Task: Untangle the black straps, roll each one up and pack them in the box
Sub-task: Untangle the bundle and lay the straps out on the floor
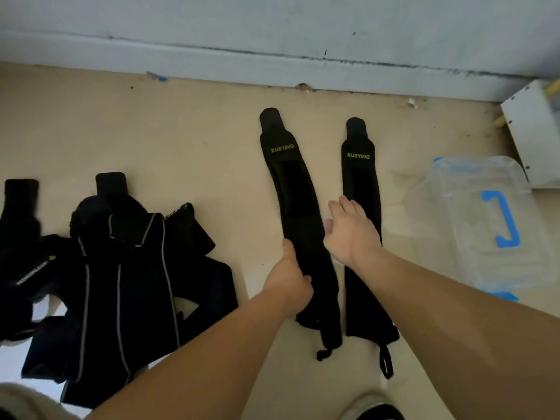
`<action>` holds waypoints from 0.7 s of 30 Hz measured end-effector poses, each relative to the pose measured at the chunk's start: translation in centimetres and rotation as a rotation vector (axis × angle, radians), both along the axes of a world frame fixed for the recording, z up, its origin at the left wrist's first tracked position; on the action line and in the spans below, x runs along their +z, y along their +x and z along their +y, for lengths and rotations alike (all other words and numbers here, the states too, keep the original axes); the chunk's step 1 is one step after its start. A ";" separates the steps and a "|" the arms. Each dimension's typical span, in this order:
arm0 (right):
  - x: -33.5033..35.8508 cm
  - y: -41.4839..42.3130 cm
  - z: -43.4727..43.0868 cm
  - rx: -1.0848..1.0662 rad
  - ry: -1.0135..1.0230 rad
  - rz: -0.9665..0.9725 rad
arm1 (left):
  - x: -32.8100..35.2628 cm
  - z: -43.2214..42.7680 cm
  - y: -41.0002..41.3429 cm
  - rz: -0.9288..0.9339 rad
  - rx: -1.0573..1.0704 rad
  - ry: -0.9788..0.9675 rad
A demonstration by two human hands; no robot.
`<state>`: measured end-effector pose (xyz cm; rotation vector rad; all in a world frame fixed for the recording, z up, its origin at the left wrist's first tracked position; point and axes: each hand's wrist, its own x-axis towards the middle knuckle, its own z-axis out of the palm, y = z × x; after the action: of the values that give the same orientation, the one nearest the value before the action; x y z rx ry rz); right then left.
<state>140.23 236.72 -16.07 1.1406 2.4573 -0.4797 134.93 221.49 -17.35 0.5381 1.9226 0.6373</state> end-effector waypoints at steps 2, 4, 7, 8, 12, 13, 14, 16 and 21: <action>1.0 -1.9 -0.5 0.047 -0.048 0.014 | 0.0 0.3 -0.5 -0.057 -0.067 0.005; 1.8 -3.8 -1.4 0.113 -0.088 0.016 | 0.5 0.1 -1.5 -0.071 -0.101 -0.001; 2.8 -6.9 -3.4 0.204 -0.163 -0.043 | 2.1 -1.7 -3.7 0.050 -0.099 -0.068; 3.3 -8.1 -4.2 0.213 -0.217 -0.086 | 2.9 -2.7 -4.7 0.098 -0.130 -0.094; 6.4 -13.3 -8.1 0.278 -0.352 -0.246 | 8.0 -7.7 -9.8 0.189 -0.329 -0.154; 7.2 -14.5 -9.3 0.306 -0.356 -0.249 | 9.5 -9.1 -11.3 0.219 -0.364 -0.167; 7.9 -15.7 -10.6 0.324 -0.360 -0.228 | 10.9 -10.5 -12.7 0.253 -0.387 -0.177; 8.8 -17.8 -13.2 0.314 -0.389 -0.137 | 13.1 -13.6 -15.4 0.305 -0.419 -0.217; 8.7 -19.9 -17.6 0.291 -0.427 -0.072 | 13.7 -21.7 -20.4 0.301 -0.468 -0.390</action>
<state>120.35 219.09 -7.37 0.6072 2.2558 -0.8054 114.51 199.82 -3.64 0.8273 2.0272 -0.1257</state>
